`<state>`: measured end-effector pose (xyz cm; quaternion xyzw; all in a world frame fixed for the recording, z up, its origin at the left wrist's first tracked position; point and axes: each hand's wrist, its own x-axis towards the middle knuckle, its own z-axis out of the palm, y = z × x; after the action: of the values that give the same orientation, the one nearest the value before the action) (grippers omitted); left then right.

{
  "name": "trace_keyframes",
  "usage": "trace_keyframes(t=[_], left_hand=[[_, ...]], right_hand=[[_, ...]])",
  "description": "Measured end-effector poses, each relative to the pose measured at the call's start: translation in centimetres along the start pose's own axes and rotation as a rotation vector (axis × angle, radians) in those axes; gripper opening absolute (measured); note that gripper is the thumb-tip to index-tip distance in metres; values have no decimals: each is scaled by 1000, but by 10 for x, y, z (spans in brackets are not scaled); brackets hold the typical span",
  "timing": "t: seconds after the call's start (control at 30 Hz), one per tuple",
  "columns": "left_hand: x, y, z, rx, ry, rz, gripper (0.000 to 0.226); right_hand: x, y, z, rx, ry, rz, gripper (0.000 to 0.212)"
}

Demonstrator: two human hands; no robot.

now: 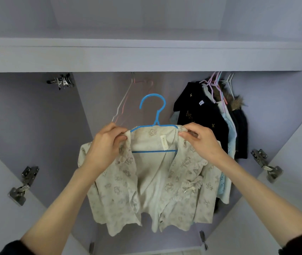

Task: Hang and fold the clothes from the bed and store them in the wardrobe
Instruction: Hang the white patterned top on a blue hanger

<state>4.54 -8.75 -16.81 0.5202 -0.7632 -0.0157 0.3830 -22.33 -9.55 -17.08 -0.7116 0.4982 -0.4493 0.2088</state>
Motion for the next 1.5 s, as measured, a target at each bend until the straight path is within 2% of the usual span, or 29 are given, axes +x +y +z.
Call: trace_keyframes(t=[0.17, 0.37, 0.57, 0.63, 0.77, 0.87, 0.93, 1.0, 1.1, 1.23, 1.33, 1.5], left_hand=[[-4, -10, 1, -60, 129, -122, 15], [0, -3, 7, -57, 97, -95, 16], [-1, -3, 14, -75, 48, -56, 16], [-3, -5, 20, -98, 24, -52, 16], [-8, -9, 41, -108, -72, -94, 16], [-11, -10, 56, -50, -174, -109, 24], [-9, -6, 59, -59, -180, -98, 31], [-3, 2, 56, -35, -133, -21, 35], [13, 21, 47, 72, 36, 184, 39], [45, 47, 35, 224, 292, 373, 57], [70, 57, 31, 380, 379, 394, 77], [97, 53, 31, 610, 348, 305, 95]], right_hand=[[-4, 14, -27, -43, 12, 49, 4], [2, 1, -25, -236, -45, -144, 25], [7, -14, -2, -229, -99, -181, 16], [7, -16, 2, -121, -142, -99, 14], [6, -8, 0, 83, -309, 202, 11], [0, 11, -7, 183, -326, 395, 11], [-1, 24, -15, 267, -311, 513, 11], [1, 36, -25, 367, -278, 615, 11], [8, 51, -35, 524, -228, 719, 20], [22, 62, -36, 672, -169, 710, 24], [36, 66, -34, 741, -115, 695, 25], [70, 76, -33, 828, -41, 660, 28]])
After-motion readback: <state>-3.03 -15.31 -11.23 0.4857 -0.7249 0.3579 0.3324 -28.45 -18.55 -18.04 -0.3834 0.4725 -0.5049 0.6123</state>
